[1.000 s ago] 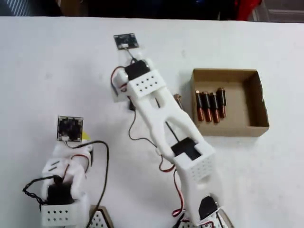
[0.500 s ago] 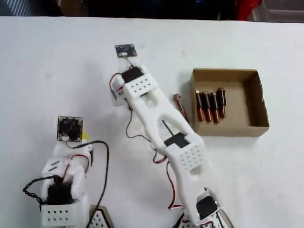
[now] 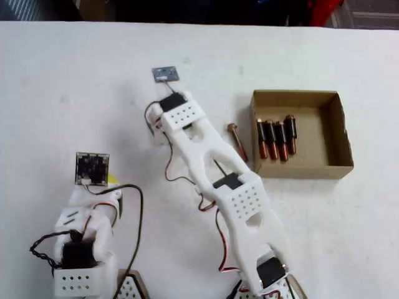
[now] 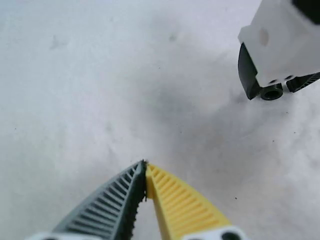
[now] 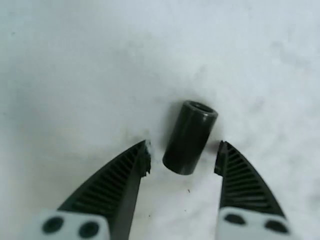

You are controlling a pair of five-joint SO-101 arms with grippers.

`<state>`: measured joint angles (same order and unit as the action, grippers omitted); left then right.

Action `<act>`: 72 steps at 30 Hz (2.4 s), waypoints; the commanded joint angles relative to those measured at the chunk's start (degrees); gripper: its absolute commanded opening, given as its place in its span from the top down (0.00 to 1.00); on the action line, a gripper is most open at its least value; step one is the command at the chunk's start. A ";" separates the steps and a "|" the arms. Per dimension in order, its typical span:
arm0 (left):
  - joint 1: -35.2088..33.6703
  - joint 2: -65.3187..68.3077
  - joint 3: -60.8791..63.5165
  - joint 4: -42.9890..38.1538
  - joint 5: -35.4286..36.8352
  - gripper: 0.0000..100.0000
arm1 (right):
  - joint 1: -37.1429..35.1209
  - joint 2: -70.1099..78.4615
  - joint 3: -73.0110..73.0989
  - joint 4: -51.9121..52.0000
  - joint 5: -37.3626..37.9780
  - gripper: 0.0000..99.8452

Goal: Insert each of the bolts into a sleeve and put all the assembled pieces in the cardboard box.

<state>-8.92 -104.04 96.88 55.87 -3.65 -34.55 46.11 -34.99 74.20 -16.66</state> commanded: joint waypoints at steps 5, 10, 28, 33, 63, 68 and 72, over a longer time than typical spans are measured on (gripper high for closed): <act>-0.31 -0.66 0.09 0.18 -0.62 0.98 | 1.10 -0.31 -2.11 -0.31 -0.53 0.81; -0.31 -0.66 0.09 0.18 -0.62 0.98 | 1.10 -0.40 -2.37 0.84 -0.53 0.81; -0.31 -0.66 0.09 0.26 -0.62 0.98 | 1.10 -1.45 -2.99 7.96 5.98 0.98; -0.31 -0.66 0.09 0.26 -0.62 0.98 | 1.10 -2.95 -3.16 16.31 13.71 0.98; -0.31 -0.66 0.09 0.26 -0.62 0.98 | 1.10 2.86 -6.95 18.24 20.66 0.84; -0.31 -0.66 0.09 0.26 -0.62 0.98 | 1.19 2.95 -6.86 18.42 20.66 0.95; -0.31 -0.66 0.09 0.26 -0.62 0.98 | 1.10 2.95 -6.86 18.59 20.57 0.97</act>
<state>-8.92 -104.04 96.88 55.87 -3.65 -33.67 49.54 -39.74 93.10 3.65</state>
